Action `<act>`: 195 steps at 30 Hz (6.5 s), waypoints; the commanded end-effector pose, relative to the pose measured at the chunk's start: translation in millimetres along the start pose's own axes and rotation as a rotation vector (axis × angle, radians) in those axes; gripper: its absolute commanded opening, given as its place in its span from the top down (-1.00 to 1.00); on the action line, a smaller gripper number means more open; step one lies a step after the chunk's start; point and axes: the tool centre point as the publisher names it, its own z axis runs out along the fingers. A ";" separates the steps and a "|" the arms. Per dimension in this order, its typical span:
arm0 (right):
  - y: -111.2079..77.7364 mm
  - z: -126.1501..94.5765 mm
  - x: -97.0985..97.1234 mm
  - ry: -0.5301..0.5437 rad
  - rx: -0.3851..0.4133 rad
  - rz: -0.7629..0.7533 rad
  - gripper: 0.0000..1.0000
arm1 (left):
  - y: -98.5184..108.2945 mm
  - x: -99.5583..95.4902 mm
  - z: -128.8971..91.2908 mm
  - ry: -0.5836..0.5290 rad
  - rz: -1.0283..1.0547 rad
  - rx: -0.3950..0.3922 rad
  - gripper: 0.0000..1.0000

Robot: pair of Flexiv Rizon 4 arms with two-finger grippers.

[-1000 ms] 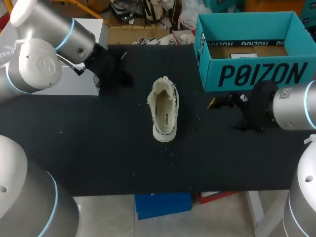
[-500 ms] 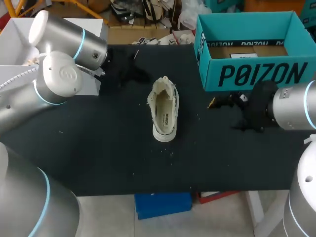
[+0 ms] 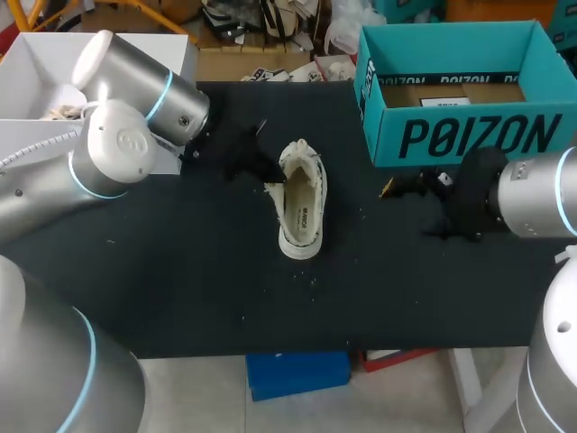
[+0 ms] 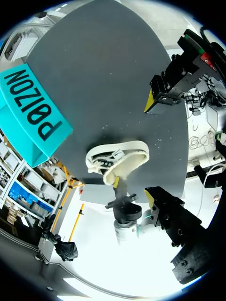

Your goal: Take the shoe out of the shoebox, open the shoe tongue, remove and reinsert the insole, then place the shoe into the shoebox

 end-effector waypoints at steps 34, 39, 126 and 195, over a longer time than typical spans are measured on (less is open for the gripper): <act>0.2 -0.3 0.4 0.001 0.002 0.000 -1.00 | -1.0 -24.6 10.7 0.006 0.070 -0.038 1.00; 0.2 -0.3 0.4 0.001 0.002 0.000 -1.00 | -16.2 -10.0 0.7 0.019 0.086 -0.021 1.00; 0.2 -0.3 0.4 0.001 0.002 0.000 -1.00 | 9.5 8.1 -19.8 0.571 0.438 -0.207 1.00; 0.2 -0.3 0.4 0.001 0.002 0.000 -1.00 | 53.8 -5.1 -185.2 0.374 -0.060 -0.567 1.00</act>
